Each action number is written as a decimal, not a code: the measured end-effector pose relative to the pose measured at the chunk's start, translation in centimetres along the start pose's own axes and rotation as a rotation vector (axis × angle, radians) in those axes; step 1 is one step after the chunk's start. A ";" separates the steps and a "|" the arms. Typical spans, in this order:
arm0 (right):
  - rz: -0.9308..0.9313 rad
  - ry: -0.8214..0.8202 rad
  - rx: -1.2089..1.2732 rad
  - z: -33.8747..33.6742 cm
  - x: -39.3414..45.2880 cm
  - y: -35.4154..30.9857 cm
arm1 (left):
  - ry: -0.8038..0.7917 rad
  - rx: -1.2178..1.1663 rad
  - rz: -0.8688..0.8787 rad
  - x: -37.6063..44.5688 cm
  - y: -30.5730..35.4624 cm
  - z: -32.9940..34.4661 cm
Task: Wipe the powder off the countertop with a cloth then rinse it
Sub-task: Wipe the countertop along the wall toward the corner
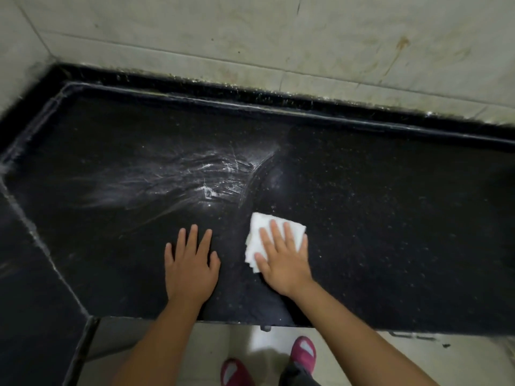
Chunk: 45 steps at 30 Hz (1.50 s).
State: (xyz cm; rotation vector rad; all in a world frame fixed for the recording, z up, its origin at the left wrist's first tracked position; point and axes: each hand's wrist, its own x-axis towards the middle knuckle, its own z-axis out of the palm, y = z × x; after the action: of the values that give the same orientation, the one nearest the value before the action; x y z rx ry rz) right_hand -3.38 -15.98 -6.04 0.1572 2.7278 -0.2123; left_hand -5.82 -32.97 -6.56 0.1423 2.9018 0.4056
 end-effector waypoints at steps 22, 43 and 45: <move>0.329 0.077 -0.045 -3.8 4.5 7.0 | 0.107 -0.006 -0.248 -0.9 -7.2 -0.8; 0.059 0.070 -0.051 -3.8 6.6 8.8 | 0.158 0.000 -0.240 -0.5 -7.8 0.1; 0.157 0.071 -0.022 -5.7 10.5 7.1 | 0.184 0.064 -0.217 -0.3 -7.9 0.1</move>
State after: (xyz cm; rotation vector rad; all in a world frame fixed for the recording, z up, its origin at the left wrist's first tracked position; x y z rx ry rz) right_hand -14.16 -7.24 -5.88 0.3783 2.7705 -0.1339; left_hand -5.99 -40.53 -8.82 -0.2104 3.0674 0.3020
